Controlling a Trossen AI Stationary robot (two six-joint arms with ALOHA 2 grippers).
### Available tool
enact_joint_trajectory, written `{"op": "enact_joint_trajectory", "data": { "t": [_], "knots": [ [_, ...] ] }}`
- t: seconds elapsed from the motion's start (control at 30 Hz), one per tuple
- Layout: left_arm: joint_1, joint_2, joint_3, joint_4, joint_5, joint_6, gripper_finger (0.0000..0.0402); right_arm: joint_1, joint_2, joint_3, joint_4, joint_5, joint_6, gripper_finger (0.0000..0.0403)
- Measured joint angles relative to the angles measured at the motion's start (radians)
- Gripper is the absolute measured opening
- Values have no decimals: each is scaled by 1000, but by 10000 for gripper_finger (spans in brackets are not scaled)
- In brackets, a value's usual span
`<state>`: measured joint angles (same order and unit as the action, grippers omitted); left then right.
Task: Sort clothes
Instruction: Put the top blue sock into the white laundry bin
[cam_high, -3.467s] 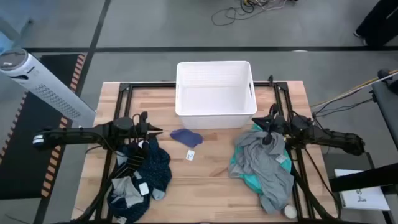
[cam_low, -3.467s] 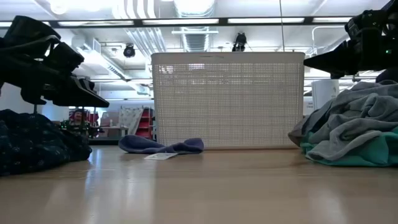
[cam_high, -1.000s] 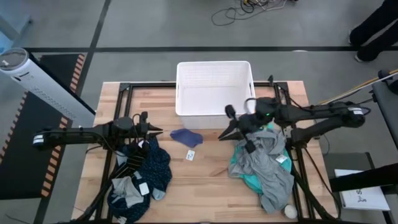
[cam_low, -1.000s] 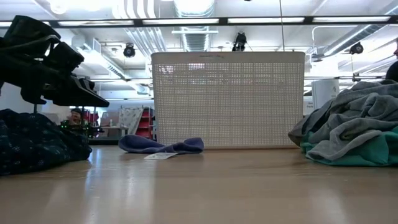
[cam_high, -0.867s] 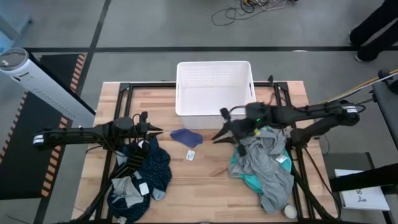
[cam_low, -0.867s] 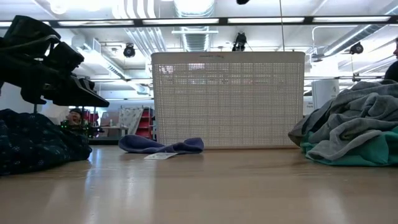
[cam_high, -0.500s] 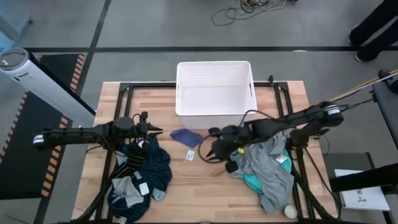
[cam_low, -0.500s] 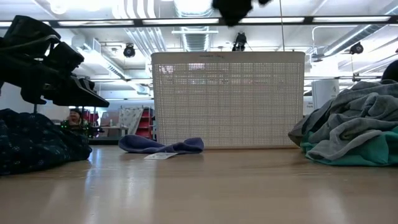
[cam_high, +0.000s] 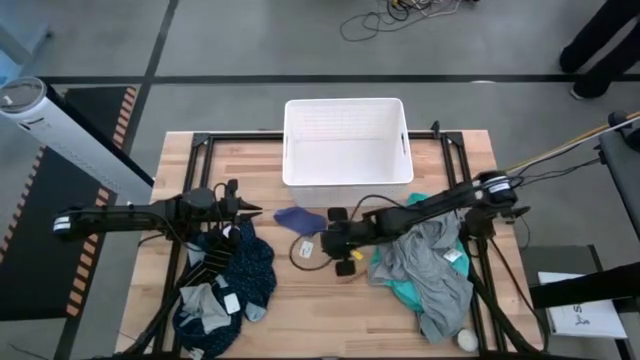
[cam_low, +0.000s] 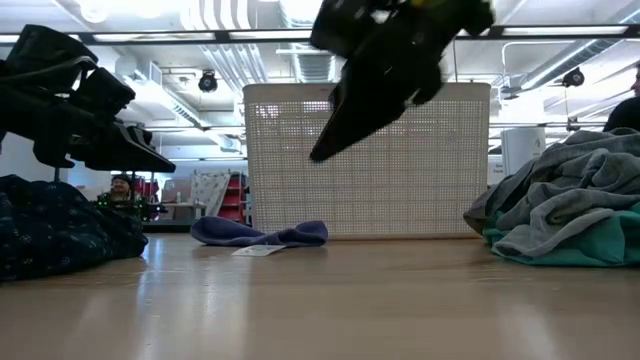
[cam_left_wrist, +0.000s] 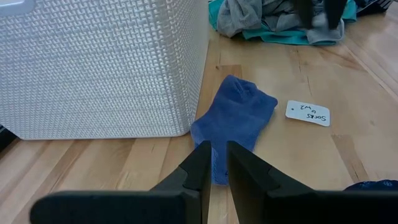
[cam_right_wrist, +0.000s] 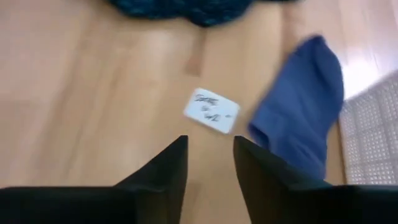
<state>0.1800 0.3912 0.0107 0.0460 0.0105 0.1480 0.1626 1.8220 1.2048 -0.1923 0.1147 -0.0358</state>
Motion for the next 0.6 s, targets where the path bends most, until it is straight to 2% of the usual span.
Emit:
{"op": "enact_joint_trajectory", "data": {
  "t": [0.3, 0.6],
  "knots": [
    [0, 0, 0, 5, 0, 0, 38, -86, 145, 8, 115, 2, 109, 188],
    [0, 1, 0, 11, 0, 0, 38, -145, 199, 17, 128, 23, 137, 188]
  ]
}}
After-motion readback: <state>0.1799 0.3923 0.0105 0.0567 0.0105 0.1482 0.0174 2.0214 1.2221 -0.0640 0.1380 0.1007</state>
